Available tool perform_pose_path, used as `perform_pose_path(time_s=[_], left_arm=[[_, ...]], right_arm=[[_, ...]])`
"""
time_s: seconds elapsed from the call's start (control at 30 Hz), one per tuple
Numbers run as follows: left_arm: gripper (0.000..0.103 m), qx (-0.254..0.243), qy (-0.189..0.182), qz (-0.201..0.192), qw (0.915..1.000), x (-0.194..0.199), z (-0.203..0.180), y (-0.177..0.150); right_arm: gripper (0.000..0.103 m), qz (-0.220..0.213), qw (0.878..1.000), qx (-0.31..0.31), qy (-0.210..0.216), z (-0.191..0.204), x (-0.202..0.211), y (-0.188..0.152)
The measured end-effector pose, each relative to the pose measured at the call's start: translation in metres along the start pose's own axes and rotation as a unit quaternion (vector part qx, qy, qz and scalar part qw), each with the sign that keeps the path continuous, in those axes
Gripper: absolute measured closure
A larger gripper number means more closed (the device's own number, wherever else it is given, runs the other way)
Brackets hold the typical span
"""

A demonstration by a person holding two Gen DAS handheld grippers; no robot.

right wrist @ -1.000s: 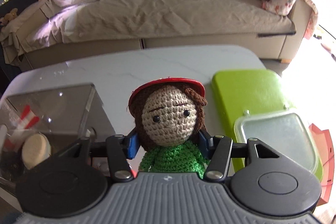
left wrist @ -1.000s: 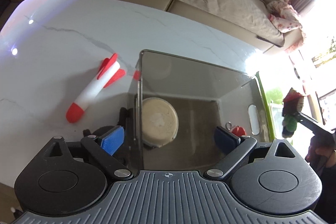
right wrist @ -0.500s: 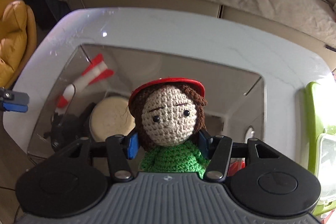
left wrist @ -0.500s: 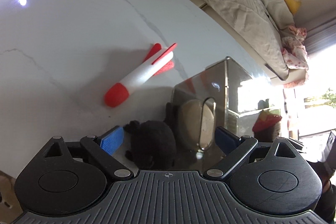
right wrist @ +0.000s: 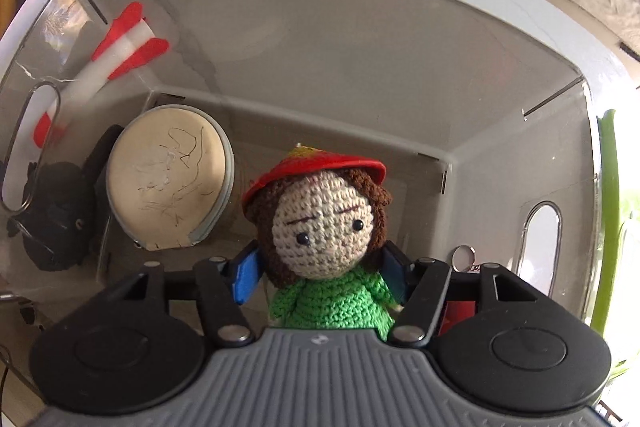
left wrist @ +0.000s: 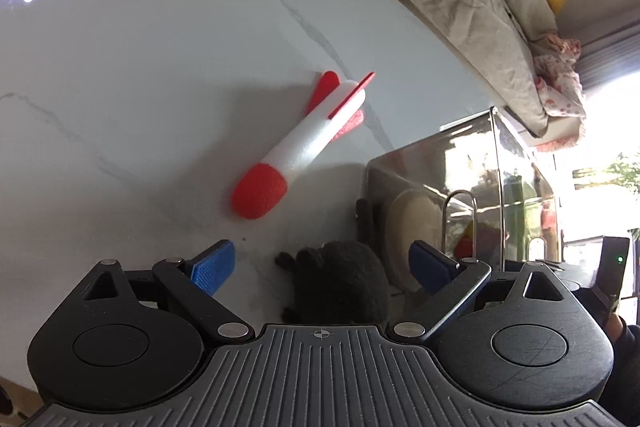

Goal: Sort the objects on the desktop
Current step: 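Release the crocheted doll into the bin with the right tool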

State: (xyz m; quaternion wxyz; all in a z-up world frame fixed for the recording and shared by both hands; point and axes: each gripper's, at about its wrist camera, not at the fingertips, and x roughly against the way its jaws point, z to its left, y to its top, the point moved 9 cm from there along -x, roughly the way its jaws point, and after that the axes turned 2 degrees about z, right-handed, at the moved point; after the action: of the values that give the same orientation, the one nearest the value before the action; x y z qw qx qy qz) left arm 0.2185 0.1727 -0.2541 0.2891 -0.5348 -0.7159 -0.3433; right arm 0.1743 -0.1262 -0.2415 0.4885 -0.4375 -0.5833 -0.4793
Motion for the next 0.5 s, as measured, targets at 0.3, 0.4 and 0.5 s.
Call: perform_pose_path(time_s=[0.3, 0.4, 0.5], left_arm=[[0.006, -0.125, 0.073, -0.015, 0.9893, -0.014, -0.018, 0.049], [0.006, -0.165, 0.094, 0.001, 0.9818, -0.028, -0.029, 0.057], [0.006, -0.216, 0.143, 0.008, 0.9659, -0.044, -0.038, 0.062]], right_arm=[[0.032, -0.051, 0.999, -0.015, 0.012, -0.016, 0.032, 0.004], [0.023, -0.097, 0.994, -0.039, 0.038, -0.029, 0.053, 0.008], [0.022, -0.121, 0.989, -0.065, 0.058, -0.047, 0.069, 0.004]])
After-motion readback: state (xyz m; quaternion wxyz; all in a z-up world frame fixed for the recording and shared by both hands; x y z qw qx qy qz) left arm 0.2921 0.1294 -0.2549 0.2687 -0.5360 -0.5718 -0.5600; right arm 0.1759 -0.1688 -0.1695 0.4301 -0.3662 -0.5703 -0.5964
